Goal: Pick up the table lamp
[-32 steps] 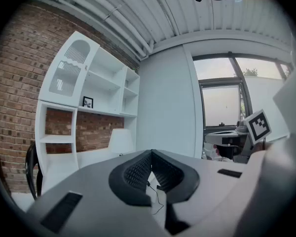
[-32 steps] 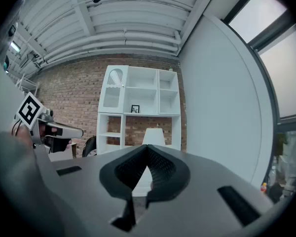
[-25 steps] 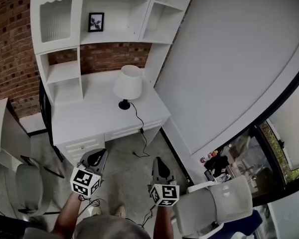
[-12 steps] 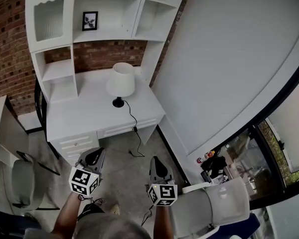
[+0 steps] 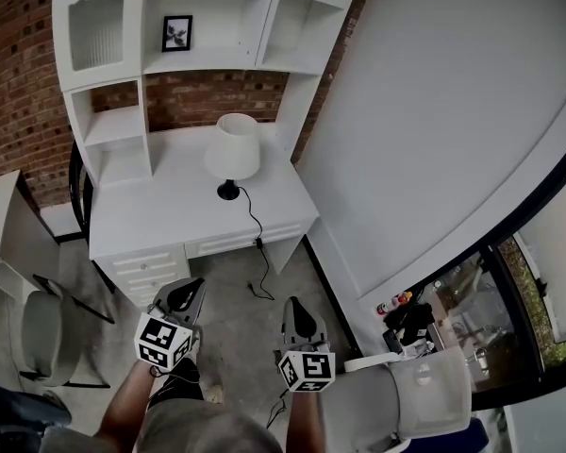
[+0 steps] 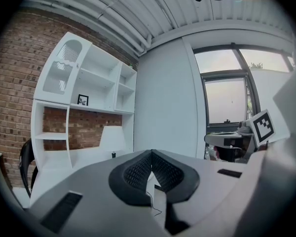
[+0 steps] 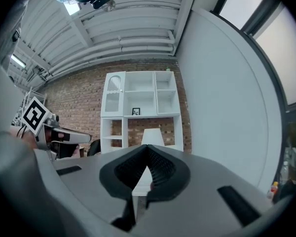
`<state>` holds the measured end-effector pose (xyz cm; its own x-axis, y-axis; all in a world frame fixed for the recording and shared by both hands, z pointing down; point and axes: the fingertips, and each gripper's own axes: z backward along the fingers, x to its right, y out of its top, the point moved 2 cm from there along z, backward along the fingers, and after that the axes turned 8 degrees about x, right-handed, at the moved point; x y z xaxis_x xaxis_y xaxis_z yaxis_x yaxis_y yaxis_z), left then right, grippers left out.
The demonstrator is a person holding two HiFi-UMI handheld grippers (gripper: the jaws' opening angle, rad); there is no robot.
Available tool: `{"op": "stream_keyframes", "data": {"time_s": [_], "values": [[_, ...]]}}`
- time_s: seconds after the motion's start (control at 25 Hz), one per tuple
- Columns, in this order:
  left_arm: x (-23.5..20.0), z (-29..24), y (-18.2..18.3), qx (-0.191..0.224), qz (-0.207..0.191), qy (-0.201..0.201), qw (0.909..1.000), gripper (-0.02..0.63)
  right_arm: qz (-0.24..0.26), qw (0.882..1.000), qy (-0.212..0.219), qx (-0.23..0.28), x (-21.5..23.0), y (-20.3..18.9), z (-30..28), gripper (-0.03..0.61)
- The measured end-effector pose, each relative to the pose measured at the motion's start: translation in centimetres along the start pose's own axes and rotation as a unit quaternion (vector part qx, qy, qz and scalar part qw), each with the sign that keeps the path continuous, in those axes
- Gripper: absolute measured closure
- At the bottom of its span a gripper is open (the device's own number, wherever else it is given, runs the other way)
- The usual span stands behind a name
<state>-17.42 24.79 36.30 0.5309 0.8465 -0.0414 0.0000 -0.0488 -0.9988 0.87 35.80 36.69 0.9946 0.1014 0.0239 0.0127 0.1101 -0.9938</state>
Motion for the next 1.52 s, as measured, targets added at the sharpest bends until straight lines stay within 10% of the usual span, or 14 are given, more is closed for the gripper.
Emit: {"op": "stream_keyframes", "data": {"time_s": [1.52], "values": [[-15.0, -28.6, -2.4, -0.015, 0.015, 0.001, 0.9998, 0.611, -0.015, 0.999, 0.012, -0.033, 11.7, -6.0, -29.4, 0.561]]}}
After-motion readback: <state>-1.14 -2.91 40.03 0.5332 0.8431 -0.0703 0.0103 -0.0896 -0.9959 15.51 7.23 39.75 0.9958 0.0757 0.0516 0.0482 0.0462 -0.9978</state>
